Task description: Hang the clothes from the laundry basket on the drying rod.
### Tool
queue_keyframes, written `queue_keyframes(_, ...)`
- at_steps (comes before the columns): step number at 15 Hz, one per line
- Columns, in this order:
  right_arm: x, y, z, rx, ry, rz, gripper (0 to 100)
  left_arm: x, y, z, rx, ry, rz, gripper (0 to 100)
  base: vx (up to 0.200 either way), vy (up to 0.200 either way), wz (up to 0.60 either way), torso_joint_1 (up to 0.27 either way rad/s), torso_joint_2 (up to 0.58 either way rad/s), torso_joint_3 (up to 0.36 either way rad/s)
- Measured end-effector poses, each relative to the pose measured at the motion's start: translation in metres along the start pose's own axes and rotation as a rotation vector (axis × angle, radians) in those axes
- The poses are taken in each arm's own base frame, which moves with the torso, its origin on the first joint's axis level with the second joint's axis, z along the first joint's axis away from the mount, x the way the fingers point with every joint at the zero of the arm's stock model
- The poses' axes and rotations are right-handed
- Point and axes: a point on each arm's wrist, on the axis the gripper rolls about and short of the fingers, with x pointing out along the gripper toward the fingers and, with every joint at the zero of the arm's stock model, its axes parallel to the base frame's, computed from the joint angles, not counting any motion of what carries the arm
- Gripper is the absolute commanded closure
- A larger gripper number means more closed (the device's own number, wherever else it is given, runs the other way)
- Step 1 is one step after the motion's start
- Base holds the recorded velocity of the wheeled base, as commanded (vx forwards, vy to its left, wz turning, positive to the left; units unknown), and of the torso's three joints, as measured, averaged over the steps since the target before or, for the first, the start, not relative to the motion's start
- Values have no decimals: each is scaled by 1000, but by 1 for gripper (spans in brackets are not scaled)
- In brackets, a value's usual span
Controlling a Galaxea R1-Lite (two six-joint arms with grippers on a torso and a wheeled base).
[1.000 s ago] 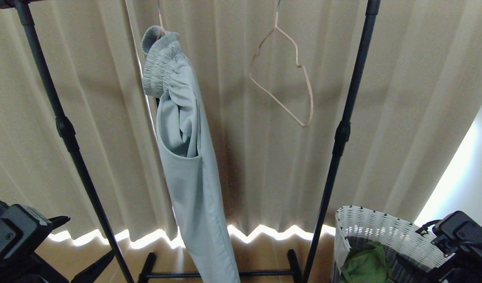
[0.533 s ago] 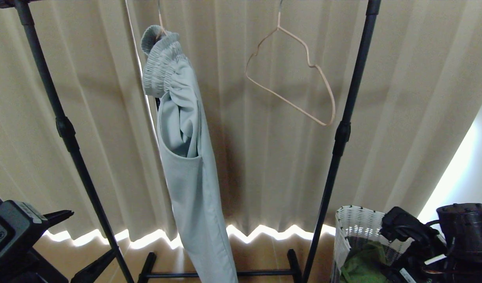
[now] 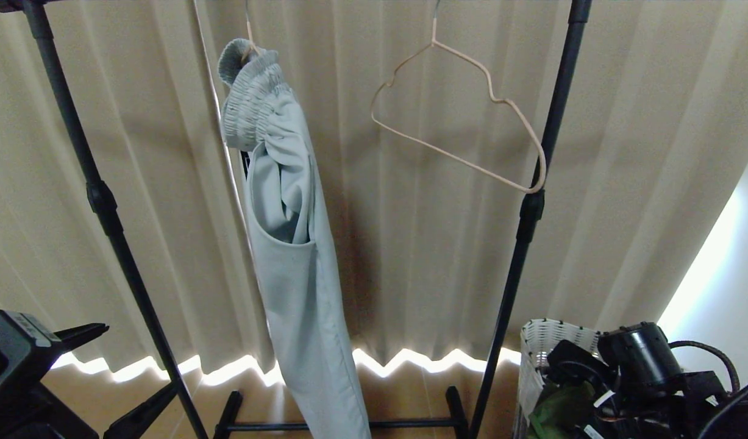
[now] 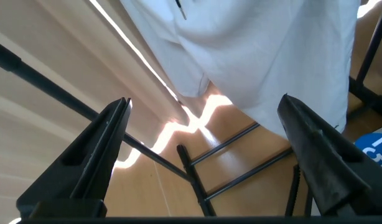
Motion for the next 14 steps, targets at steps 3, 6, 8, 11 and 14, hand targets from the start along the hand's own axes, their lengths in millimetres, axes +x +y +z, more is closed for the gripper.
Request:
queue_keyframes(3, 13, 0, 2, 4, 40, 5, 0, -1, 0, 0, 1, -2, 1, 0, 0, 0, 0, 0, 0, 0)
queue_keyframes(6, 23, -3, 1, 18, 69, 6, 100, -2, 0, 0, 1, -8, 4, 0, 0, 0, 0, 0, 0, 0)
queue_keyframes(8, 25, -3, 1, 21, 74, 9, 100, -2, 0, 0, 0, -10, 5, 0, 0, 0, 0, 0, 0, 0)
queue_keyframes(11, 23, -4, 1, 39, 65, 8, 100, -3, 0, 1, 0, -15, 6, 0, 0, 0, 0, 0, 0, 0)
queue_keyframes(14, 11, -6, 4, 61, 18, 0, 100, -4, 1, 1, 0, -19, 9, 0, 0, 0, 0, 0, 0, 0)
